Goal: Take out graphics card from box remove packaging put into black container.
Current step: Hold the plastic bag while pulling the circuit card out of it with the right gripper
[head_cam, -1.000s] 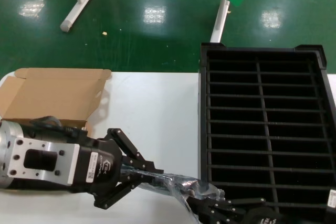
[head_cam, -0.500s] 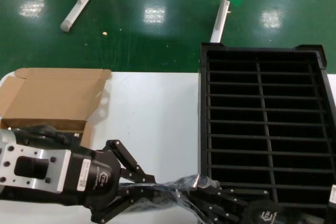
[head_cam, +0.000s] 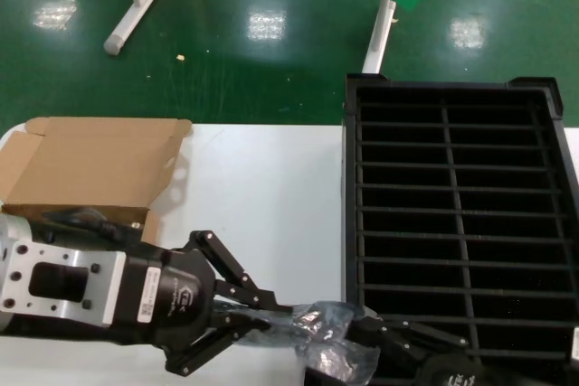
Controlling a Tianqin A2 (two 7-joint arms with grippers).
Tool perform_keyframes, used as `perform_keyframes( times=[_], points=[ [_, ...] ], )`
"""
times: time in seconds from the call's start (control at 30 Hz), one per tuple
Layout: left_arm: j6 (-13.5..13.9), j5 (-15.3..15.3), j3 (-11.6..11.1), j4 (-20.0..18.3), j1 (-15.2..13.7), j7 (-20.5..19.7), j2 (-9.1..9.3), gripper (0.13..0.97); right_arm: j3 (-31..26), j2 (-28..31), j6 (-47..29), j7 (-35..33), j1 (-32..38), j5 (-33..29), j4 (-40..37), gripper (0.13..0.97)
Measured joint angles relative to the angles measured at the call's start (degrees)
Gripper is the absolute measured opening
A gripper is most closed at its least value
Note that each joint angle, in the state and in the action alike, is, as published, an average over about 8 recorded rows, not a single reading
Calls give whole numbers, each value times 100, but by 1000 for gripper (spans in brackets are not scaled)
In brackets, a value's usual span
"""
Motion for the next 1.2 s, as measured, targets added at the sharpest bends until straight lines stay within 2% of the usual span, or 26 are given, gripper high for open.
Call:
perform_keyframes(
  times=[0.1, 0.33, 0.4, 0.67, 0.9, 1.07, 1.2],
  points=[
    [-5, -28, 14, 0, -30, -12, 39, 142, 18, 7, -54, -27, -29, 33, -8, 363],
    [47, -202, 34, 0, -47, -108, 57, 142, 49, 5, -108, -59, -59, 75, -31, 547],
    [76, -284, 24, 0, -21, -127, 27, 142, 52, 0, -108, -61, -56, 78, -37, 574],
    [204, -655, -102, 0, 150, -85, -200, 142, 40, -24, -88, -52, -15, 61, -70, 775],
    [201, -831, -195, 0, 231, -23, -283, 142, 12, -38, -84, -21, 39, 51, -104, 799],
    [155, -811, -170, 0, 200, -35, -221, 142, -22, -51, -79, 20, 84, 47, -122, 838],
    [115, -748, -121, 0, 174, -63, -156, 142, -47, -59, -69, 49, 111, 37, -130, 811]
  ],
)
